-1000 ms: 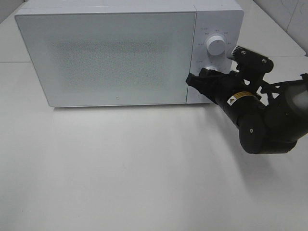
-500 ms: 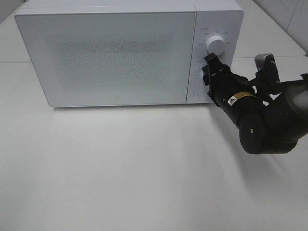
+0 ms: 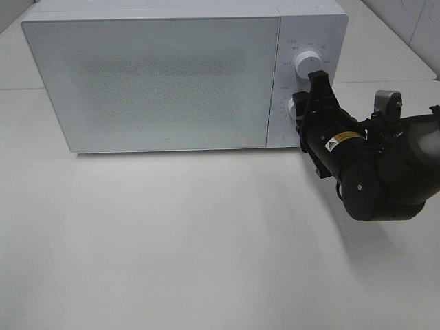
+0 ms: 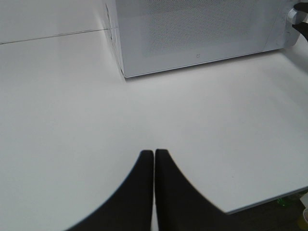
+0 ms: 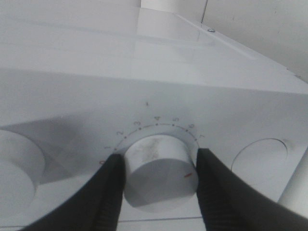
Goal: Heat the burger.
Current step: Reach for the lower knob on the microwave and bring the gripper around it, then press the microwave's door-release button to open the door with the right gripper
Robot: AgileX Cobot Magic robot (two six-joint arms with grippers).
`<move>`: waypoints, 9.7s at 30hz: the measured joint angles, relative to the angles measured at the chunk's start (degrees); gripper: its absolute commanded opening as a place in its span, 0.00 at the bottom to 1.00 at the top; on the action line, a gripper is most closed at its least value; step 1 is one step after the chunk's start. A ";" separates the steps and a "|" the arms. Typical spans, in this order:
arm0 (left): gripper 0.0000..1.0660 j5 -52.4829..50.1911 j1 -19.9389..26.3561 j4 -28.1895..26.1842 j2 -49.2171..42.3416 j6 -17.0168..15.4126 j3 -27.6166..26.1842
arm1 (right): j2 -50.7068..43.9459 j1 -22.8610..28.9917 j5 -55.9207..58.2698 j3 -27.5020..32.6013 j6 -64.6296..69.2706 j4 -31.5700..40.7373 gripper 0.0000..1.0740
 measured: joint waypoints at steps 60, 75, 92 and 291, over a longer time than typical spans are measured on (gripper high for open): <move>0.00 0.00 0.00 0.00 0.00 0.00 0.00 | -1.72 0.00 -1.15 5.44 -55.52 -20.17 0.59; 0.00 0.00 0.00 0.00 0.00 -0.11 0.00 | -15.99 0.00 27.67 3.78 -64.46 -25.21 0.59; 0.00 0.00 0.00 0.00 0.00 -0.17 0.00 | -22.40 -0.52 86.86 -15.24 -64.69 -28.99 0.69; 0.00 0.00 0.00 0.00 0.00 -0.23 0.00 | -24.47 -19.42 18.45 16.79 -65.37 -36.50 0.02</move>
